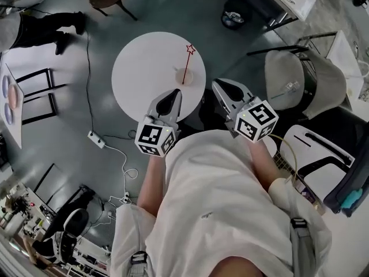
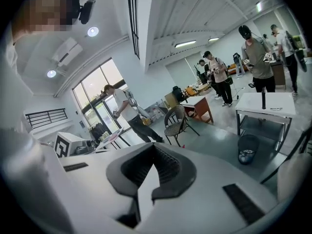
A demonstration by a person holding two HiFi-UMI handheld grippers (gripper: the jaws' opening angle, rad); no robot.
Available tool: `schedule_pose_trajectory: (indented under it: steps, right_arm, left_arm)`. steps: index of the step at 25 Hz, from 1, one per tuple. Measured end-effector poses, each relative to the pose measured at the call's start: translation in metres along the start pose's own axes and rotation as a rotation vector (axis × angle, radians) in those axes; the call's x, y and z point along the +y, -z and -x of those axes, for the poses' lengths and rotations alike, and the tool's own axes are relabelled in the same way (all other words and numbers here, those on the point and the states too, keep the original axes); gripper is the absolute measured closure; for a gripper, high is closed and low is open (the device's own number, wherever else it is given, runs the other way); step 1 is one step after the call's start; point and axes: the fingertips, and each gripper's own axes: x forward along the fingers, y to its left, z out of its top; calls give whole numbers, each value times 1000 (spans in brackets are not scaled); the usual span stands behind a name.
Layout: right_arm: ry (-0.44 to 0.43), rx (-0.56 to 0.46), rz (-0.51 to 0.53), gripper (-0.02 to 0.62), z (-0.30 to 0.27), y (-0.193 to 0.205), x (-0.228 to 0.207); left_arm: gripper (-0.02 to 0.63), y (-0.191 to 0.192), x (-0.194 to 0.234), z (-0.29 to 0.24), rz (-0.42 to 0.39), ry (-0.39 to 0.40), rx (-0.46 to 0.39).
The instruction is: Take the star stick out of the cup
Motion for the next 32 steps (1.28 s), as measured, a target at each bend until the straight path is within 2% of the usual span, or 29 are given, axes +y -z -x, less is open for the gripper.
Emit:
schedule_pose_trajectory:
  steps: [9,13,18,23,26,32]
  right_arm:
    - [-48,113,10,588,-21,15,-12]
    - [-37,155,11,588,-20,22,-13]
    - [-11,169,17,588,-14,24,-17]
    - [11,190,12,588,1,36,-24]
    - [33,203,-3,588,7,44,-31]
    - [74,201,-28,588,21,54,-46]
  left_arm:
    - [595,10,23,-22,12,-64,16]
    - [595,22,29,-32,31,-61,42]
    - [595,33,33,-50,15,-42,61]
    - [594,50,44,-73,-12,-81,60]
    - [540,61,46,-86,-22,-86,84]
    - [488,85,59,-107,-19,-132,127]
